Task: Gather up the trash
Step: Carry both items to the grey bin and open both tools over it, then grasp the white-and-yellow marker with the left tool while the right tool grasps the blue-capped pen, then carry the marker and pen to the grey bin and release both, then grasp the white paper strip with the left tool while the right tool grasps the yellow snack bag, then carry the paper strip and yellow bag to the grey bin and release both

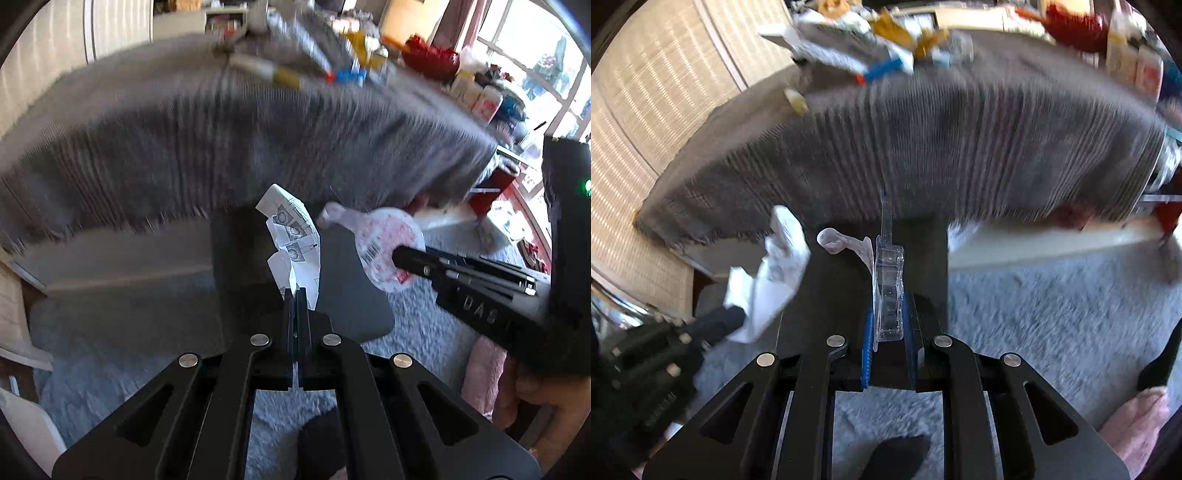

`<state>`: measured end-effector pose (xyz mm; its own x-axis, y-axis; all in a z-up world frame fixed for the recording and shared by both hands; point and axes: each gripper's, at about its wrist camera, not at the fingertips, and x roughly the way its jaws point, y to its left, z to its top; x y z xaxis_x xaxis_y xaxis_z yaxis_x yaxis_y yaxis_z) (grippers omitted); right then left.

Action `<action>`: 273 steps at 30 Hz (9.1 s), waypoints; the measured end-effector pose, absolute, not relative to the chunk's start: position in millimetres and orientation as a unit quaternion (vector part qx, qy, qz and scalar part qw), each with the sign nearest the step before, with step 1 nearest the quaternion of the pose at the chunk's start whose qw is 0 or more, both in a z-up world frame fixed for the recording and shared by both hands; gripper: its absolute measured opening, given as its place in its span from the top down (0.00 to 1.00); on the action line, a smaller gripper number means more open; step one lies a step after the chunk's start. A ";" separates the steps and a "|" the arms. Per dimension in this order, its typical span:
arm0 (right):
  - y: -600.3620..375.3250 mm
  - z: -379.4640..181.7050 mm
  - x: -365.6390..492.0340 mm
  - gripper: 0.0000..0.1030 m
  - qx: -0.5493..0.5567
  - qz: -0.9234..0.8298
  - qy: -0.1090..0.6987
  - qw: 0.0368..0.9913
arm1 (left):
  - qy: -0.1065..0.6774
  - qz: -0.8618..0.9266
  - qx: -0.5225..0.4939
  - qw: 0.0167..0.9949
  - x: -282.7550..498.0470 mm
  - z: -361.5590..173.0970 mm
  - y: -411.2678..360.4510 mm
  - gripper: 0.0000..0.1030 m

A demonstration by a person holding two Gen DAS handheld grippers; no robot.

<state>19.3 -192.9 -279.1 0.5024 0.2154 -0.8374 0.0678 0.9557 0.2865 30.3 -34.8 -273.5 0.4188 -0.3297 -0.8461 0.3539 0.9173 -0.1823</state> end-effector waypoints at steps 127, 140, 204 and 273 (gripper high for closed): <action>-226.4 -217.9 91.1 0.95 0.145 0.045 0.403 0.903 | 0.427 -0.141 0.024 0.893 103.6 -221.5 -32.0 0.91; -204.2 -247.8 58.2 0.95 0.123 0.048 0.456 0.880 | 0.466 -0.160 0.022 0.870 54.1 -256.9 -32.7 0.91; -259.6 -175.5 116.6 0.15 0.159 -0.028 0.336 0.928 | 0.400 -0.169 0.021 0.900 140.1 -177.4 -42.7 0.23; -234.0 -103.3 66.0 0.98 0.110 0.023 0.291 0.950 | 0.308 -0.192 0.029 0.932 91.2 -79.5 -42.2 1.00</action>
<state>66.0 -234.0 -103.3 0.8296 0.1080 -0.5479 0.0195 0.9749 0.2217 91.2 -42.2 -79.5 0.7372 -0.3391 -0.5844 0.3750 0.9248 -0.0635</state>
